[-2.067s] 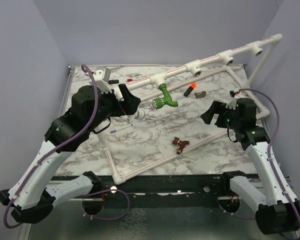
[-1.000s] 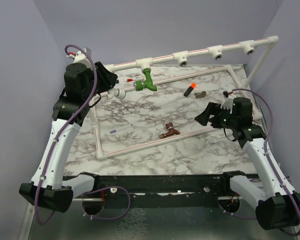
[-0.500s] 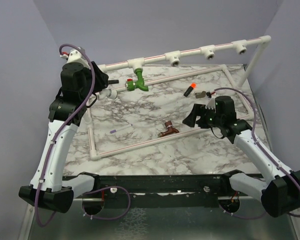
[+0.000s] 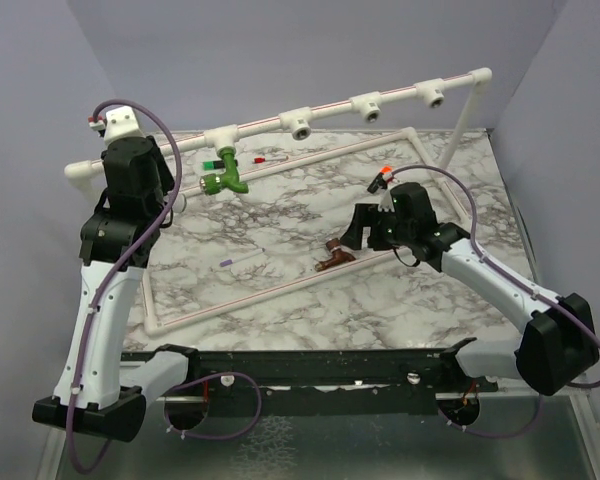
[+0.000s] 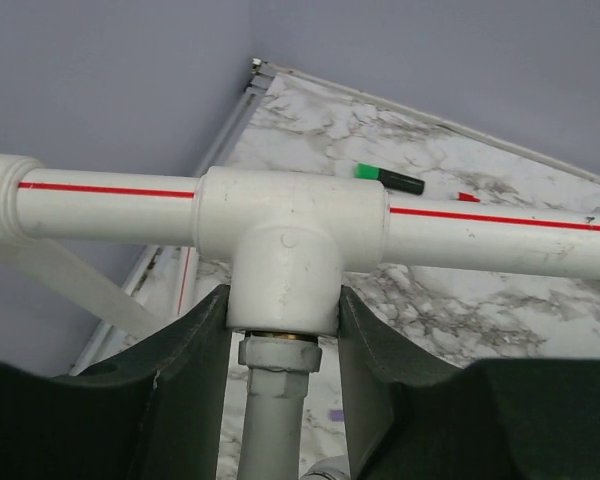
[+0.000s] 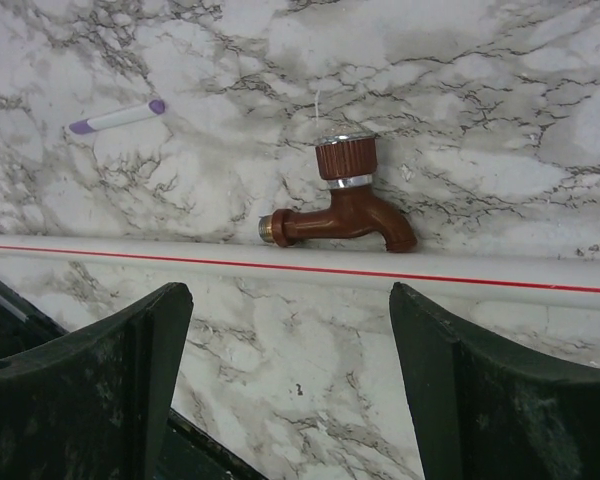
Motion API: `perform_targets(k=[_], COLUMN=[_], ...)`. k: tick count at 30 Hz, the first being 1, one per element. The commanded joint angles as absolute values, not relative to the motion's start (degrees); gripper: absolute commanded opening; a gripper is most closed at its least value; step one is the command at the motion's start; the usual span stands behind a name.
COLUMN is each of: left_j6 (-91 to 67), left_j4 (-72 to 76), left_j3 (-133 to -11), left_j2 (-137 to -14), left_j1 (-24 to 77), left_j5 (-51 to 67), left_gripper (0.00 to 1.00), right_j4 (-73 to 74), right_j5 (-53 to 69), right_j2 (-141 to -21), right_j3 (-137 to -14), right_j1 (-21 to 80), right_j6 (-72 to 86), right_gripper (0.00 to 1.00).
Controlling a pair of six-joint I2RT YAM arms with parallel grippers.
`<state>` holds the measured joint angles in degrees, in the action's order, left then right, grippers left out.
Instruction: Install the water faucets
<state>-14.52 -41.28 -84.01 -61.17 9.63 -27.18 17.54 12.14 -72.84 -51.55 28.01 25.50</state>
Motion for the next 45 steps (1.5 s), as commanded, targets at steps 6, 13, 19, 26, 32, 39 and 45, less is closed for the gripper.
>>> perform_targets(k=[6, 13, 19, 26, 32, 39, 45], left_j6=[-2.7, -2.4, -3.7, -4.6, -7.4, -7.2, -8.4], left_j4=[-35.1, -35.2, -37.3, -39.9, -40.1, -36.4, -30.4], left_j3=[-81.2, -83.3, -88.0, -95.6, -100.2, -100.4, -100.9], left_j2=[-54.3, -55.2, -56.6, -58.4, -60.1, -64.8, -69.4], left_j1=[8.7, 9.9, 10.3, 10.4, 10.4, 10.4, 10.4], left_j5=[-52.1, -49.7, -44.0, -36.4, -22.3, -6.7, -1.5], left_gripper=[0.09, 0.57, 0.69, 0.72, 0.78, 0.86, 0.87], right_j4=[15.8, 15.6, 15.1, 15.9, 16.9, 15.4, 13.3], right_j5=[7.0, 4.6, 3.7, 3.3, -1.0, -0.3, -0.3], right_j2=[-78.8, -80.5, -80.2, -80.1, -80.3, -83.1, -87.5], right_j3=[-55.8, -56.0, -56.1, -57.7, -59.7, -61.2, -60.8], right_j1=[32.5, 32.7, 32.7, 32.7, 32.7, 32.7, 33.5], right_j6=[25.2, 24.0, 23.2, 22.1, 18.8, 15.6, 15.8], right_gripper=[0.85, 0.87, 0.90, 0.90, 0.91, 0.89, 0.87])
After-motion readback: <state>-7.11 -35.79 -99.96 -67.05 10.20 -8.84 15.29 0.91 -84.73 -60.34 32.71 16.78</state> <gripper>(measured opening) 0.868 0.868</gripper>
